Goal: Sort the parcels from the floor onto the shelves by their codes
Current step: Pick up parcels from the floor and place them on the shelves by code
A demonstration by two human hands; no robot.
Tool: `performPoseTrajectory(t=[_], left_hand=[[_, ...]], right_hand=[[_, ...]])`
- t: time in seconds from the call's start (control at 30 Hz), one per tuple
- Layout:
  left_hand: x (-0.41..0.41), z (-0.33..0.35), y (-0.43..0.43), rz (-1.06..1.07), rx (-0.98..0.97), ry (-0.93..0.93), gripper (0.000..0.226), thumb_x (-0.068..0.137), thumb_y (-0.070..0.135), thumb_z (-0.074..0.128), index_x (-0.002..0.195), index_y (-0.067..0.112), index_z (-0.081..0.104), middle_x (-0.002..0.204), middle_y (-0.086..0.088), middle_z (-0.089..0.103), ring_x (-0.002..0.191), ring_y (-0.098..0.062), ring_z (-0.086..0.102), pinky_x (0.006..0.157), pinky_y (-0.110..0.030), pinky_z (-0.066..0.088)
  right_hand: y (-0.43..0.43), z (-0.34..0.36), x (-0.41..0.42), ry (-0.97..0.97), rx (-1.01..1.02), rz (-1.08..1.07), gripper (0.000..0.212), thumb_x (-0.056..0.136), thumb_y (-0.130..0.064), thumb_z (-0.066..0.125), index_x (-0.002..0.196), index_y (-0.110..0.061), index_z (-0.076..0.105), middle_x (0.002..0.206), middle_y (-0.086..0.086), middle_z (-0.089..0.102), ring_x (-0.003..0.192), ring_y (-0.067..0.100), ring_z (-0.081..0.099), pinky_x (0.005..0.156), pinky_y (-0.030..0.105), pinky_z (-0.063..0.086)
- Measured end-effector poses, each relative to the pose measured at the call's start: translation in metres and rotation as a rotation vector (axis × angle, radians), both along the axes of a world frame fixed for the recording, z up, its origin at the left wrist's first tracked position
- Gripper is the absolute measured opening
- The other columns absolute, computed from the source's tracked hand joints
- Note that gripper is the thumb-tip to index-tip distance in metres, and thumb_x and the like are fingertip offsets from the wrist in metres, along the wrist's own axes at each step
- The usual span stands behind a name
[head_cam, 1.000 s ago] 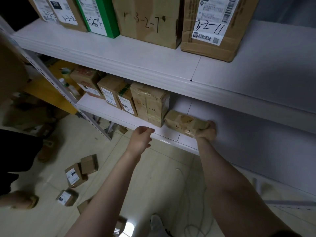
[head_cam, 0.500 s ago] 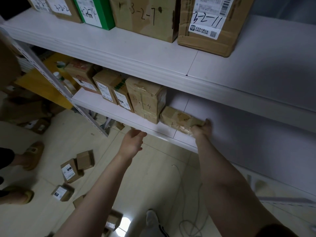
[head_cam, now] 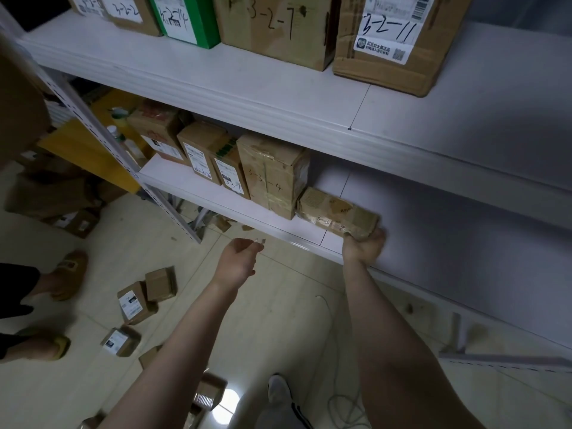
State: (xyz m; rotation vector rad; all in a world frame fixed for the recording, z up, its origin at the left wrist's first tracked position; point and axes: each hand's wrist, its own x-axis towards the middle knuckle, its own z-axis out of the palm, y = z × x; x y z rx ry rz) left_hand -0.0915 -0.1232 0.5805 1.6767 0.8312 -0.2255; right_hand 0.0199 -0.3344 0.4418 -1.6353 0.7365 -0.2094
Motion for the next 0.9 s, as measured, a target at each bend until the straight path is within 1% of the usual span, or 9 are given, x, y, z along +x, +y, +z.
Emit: performPoseTrajectory(t=[0.1,0.2,0.3,0.37,0.43,0.5,0.63,0.77,0.9], left_hand=[[-0.005,-0.002,0.004,0.006,0.002,0.006,0.027,0.098,0.021,0.055,0.121,0.006,0.056,0.118,-0.007,0.057,0.107,-0.029,0.058,0.090,-0.042,0.052],[-0.013,-0.005,0.010,0.019,0.007,0.007,0.026,0.097,0.020,0.056,0.119,0.006,0.057,0.107,-0.005,0.057,0.097,-0.025,0.056,0.091,-0.044,0.052],[-0.021,-0.009,0.018,0.027,0.013,0.013,0.024,0.098,0.020,0.055,0.117,0.006,0.059,0.102,-0.005,0.058,0.089,-0.023,0.055,0.091,-0.044,0.052],[-0.026,-0.011,0.026,0.041,0.013,0.022,0.022,0.097,0.020,0.056,0.114,0.006,0.059,0.103,-0.007,0.059,0.087,-0.022,0.054,0.089,-0.044,0.052],[-0.032,-0.014,0.035,0.075,0.002,0.033,0.018,0.096,0.020,0.058,0.108,0.007,0.060,0.098,-0.008,0.058,0.083,-0.021,0.054,0.087,-0.044,0.052],[-0.039,-0.017,0.046,0.106,-0.004,0.033,0.015,0.095,0.020,0.059,0.104,0.008,0.060,0.089,-0.005,0.057,0.079,-0.020,0.053,0.088,-0.046,0.052],[-0.063,-0.022,0.075,0.191,-0.012,0.031,0.012,0.094,0.018,0.060,0.100,0.007,0.060,0.080,-0.003,0.054,0.075,-0.018,0.052,0.077,-0.037,0.047],[-0.099,-0.030,0.116,0.264,0.000,0.060,0.011,0.094,0.017,0.059,0.096,0.007,0.061,0.079,-0.007,0.053,0.069,-0.016,0.050,0.077,-0.035,0.045],[-0.150,-0.048,0.159,0.303,0.002,0.139,0.021,0.095,0.015,0.057,0.075,0.015,0.049,0.074,-0.008,0.046,0.063,-0.019,0.044,0.075,-0.033,0.041]], right_hand=[[0.006,-0.013,-0.008,0.029,-0.003,0.018,0.054,0.083,-0.002,0.068,0.133,-0.006,0.048,0.113,0.007,0.060,0.099,0.023,0.063,0.092,0.033,0.053],[0.022,-0.011,-0.011,0.059,0.106,-0.066,0.048,0.076,0.013,0.067,0.114,-0.009,0.046,0.097,0.007,0.052,0.087,0.022,0.053,0.079,0.033,0.049],[0.036,-0.013,-0.023,0.052,0.108,-0.025,0.042,0.076,0.017,0.066,0.102,-0.009,0.047,0.084,0.001,0.052,0.074,0.019,0.052,0.065,0.021,0.047],[0.045,-0.019,-0.033,0.042,0.072,0.053,0.030,0.075,0.019,0.067,0.097,0.001,0.058,0.085,0.012,0.060,0.071,0.019,0.056,0.056,0.007,0.044],[0.057,-0.023,-0.043,0.038,0.043,0.147,0.021,0.075,0.019,0.065,0.094,0.009,0.065,0.087,0.020,0.065,0.068,0.016,0.057,0.058,0.006,0.044],[0.071,-0.025,-0.053,0.053,0.042,0.263,0.017,0.077,0.016,0.064,0.087,0.002,0.066,0.086,0.018,0.067,0.069,0.017,0.059,0.063,0.010,0.048],[0.106,-0.030,-0.070,0.120,0.020,0.470,0.022,0.082,0.002,0.066,0.074,-0.018,0.064,0.081,0.009,0.070,0.079,0.029,0.067,0.079,0.039,0.056],[0.153,-0.023,-0.093,0.177,0.002,0.636,0.024,0.085,0.000,0.063,0.074,-0.021,0.061,0.076,0.007,0.067,0.074,0.025,0.064,0.075,0.040,0.055],[0.199,-0.019,-0.129,0.185,-0.004,0.747,0.022,0.086,0.004,0.060,0.076,-0.015,0.062,0.073,0.010,0.065,0.069,0.023,0.060,0.070,0.038,0.051]])
